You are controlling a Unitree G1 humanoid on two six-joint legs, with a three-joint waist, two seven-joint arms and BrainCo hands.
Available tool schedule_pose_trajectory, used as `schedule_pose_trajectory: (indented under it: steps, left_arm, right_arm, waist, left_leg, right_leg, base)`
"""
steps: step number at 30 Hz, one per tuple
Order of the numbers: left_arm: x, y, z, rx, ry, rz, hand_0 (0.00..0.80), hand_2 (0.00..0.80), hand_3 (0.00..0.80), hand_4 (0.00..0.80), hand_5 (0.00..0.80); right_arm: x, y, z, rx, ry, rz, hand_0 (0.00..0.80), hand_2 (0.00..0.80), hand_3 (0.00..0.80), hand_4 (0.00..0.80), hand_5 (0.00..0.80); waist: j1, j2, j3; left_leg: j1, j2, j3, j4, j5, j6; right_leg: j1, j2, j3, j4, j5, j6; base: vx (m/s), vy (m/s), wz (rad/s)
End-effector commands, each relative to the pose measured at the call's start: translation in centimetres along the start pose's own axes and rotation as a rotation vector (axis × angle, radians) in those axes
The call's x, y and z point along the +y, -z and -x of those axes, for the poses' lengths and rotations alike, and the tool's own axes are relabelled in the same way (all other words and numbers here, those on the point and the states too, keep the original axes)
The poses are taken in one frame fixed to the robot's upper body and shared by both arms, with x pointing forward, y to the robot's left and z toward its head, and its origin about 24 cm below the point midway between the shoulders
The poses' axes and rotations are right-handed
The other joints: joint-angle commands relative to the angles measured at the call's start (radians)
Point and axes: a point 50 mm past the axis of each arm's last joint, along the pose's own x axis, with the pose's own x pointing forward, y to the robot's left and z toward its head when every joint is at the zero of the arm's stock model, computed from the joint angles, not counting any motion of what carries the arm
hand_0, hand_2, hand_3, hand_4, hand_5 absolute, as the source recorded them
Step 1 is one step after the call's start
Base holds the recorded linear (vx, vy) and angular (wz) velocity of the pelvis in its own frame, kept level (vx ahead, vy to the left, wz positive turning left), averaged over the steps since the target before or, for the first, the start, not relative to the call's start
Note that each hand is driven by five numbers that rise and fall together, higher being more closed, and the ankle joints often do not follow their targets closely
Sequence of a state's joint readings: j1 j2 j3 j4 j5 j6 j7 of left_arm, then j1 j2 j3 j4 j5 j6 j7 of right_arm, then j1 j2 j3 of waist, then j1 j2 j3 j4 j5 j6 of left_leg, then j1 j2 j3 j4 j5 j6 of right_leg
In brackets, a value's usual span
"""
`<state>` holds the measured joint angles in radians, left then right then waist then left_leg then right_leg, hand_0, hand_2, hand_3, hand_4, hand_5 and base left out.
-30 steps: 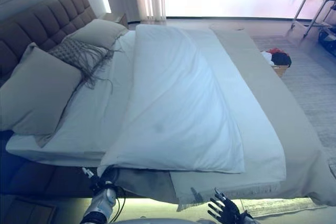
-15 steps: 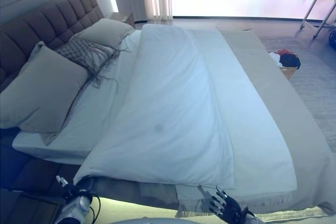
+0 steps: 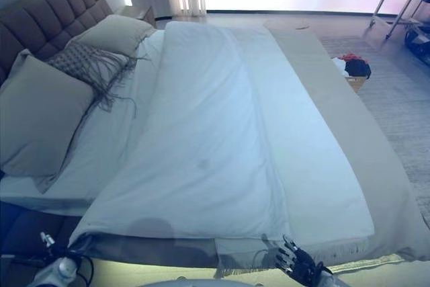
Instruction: Make the bed neatly
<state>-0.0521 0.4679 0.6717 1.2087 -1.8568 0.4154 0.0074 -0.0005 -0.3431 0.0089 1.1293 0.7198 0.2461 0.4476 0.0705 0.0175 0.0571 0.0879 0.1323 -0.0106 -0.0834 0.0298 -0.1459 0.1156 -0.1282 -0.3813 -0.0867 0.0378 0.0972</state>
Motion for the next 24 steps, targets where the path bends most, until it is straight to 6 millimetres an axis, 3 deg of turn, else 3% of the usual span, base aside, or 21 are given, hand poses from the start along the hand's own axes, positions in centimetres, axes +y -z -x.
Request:
schedule_pose_trajectory:
  steps: [1,3,6,11,15,19,24]
  left_arm:
    - [-11.3,-13.9,8.7,-0.494,0.342,-0.078,0.000,0.000,0.000,0.000,0.000]
    - [-10.8,-11.3,6.4,-0.410,0.342,-0.055,0.000,0.000,0.000,0.000,0.000]
    - [-10.9,-8.7,4.5,-0.331,0.339,-0.055,0.000,0.000,0.000,0.000,0.000]
    - [-11.5,-5.2,2.3,-0.258,0.390,-0.057,0.000,0.000,0.000,0.000,0.000]
    - [-11.9,-2.3,0.8,-0.231,0.412,-0.070,0.000,0.000,0.000,0.000,0.000]
    - [-11.6,-1.8,0.4,-0.269,0.412,-0.043,0.000,0.000,0.000,0.000,0.000]
    - [-10.7,-4.2,1.2,-0.376,0.373,0.012,0.000,0.000,0.000,0.000,0.000]
  right_arm:
    - [-1.6,-2.4,1.2,-0.085,0.037,-0.010,0.000,0.000,0.000,0.000,0.000]
    - [-0.4,-3.9,0.6,-0.129,-0.010,0.008,0.000,0.000,0.000,0.000,0.000]
    - [1.9,-5.2,-0.3,-0.174,-0.084,0.043,0.000,0.000,0.000,0.000,0.000]
    - [5.4,-6.7,-1.3,-0.219,-0.200,0.091,0.000,0.000,0.000,0.000,0.000]
    - [6.7,-8.4,-1.3,-0.239,-0.228,0.124,0.000,0.000,0.000,0.000,0.000]
    - [7.1,-10.2,-0.7,-0.266,-0.242,0.170,0.000,0.000,0.000,0.000,0.000]
    - [6.4,-12.7,0.5,-0.303,-0.215,0.196,0.000,0.000,0.000,0.000,0.000]
  waist:
    - [0.161,0.027,0.029]
    - [0.172,0.002,0.081]
    - [0.182,-0.038,0.148]
    - [0.177,-0.103,0.260]
    - [0.164,-0.126,0.317]
    - [0.159,-0.134,0.353]
    - [0.166,-0.129,0.381]
  left_leg:
    - [-0.106,-0.102,-0.017,0.132,-0.069,0.106]
    - [-0.160,-0.102,-0.021,0.172,-0.076,0.106]
    - [-0.230,-0.091,-0.024,0.240,-0.091,0.099]
    - [-0.353,-0.056,-0.024,0.414,-0.136,0.088]
    - [-0.465,-0.041,-0.030,0.550,-0.175,0.094]
    - [-0.538,-0.042,-0.038,0.619,-0.194,0.106]
    - [-0.608,-0.056,-0.047,0.672,-0.210,0.115]
  right_leg:
    - [-0.035,-0.169,-0.005,0.127,-0.041,0.049]
    - [-0.071,-0.176,-0.006,0.154,-0.044,0.045]
    - [-0.116,-0.175,0.003,0.185,-0.035,0.041]
    - [-0.200,-0.172,0.022,0.296,-0.045,0.027]
    - [-0.317,-0.195,0.041,0.444,-0.075,0.015]
    - [-0.415,-0.215,0.065,0.548,-0.091,0.018]
    - [-0.507,-0.227,0.089,0.632,-0.107,0.017]
  base:
    - [-0.213,0.023,0.24]
    - [-0.323,-0.055,0.34]
    - [-0.257,-0.108,0.36]
    - [-0.197,-0.081,0.53]
    - [-0.148,0.050,0.36]
    - [-0.136,0.134,0.24]
    - [-0.130,0.138,0.03]
